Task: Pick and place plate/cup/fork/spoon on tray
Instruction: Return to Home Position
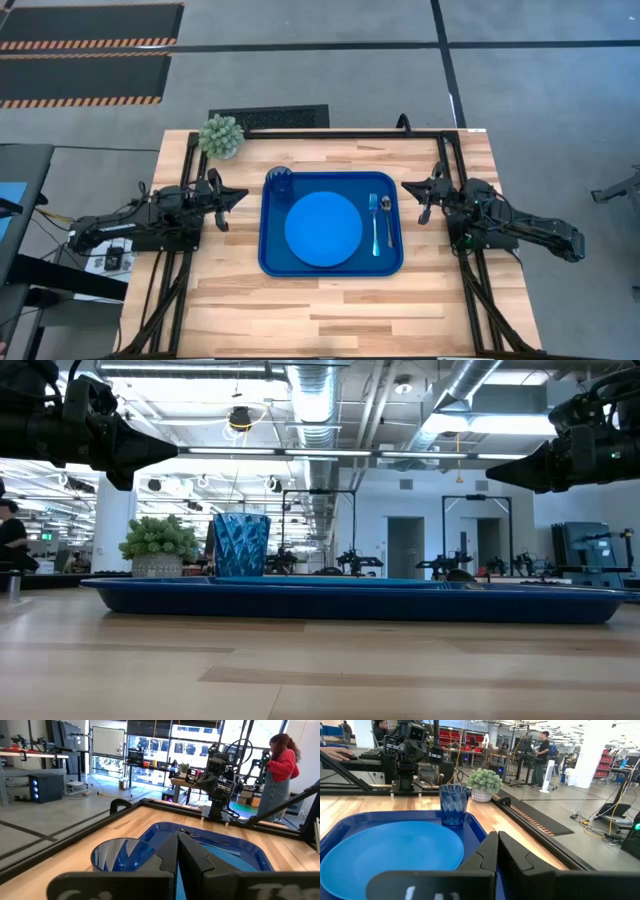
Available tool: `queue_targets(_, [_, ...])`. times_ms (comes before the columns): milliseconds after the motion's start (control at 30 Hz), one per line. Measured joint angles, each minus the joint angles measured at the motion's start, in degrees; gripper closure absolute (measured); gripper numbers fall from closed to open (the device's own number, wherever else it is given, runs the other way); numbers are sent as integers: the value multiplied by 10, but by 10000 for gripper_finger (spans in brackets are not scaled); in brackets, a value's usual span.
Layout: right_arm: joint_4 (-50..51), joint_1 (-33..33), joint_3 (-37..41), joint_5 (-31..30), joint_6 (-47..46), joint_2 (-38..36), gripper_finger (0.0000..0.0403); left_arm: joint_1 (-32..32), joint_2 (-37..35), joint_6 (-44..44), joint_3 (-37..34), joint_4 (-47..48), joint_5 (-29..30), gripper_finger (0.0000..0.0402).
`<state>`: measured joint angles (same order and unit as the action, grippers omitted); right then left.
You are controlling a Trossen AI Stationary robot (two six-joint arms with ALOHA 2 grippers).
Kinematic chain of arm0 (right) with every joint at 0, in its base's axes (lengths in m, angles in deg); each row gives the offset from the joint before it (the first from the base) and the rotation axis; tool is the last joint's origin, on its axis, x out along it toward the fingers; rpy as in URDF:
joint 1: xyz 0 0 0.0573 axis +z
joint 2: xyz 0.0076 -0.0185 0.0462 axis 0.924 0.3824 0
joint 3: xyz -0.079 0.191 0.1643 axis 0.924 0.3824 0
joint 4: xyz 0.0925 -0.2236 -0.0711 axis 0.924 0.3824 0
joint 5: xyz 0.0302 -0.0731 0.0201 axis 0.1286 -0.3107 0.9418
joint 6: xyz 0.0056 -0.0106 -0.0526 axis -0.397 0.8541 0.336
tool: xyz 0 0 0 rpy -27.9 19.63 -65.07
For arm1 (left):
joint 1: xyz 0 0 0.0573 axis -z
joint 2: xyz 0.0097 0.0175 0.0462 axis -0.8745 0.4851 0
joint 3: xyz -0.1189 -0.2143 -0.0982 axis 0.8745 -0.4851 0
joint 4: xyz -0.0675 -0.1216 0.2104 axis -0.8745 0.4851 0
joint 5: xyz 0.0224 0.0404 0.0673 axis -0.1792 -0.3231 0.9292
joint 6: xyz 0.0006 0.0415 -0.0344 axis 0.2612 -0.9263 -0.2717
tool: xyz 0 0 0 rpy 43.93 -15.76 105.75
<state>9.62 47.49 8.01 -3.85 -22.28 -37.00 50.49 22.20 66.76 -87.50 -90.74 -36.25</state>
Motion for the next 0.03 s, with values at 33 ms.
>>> queue_targets(33, [0, 0, 0, 0, 0, 0, 371, 0, 0, 0, 0, 0, 0, 401])
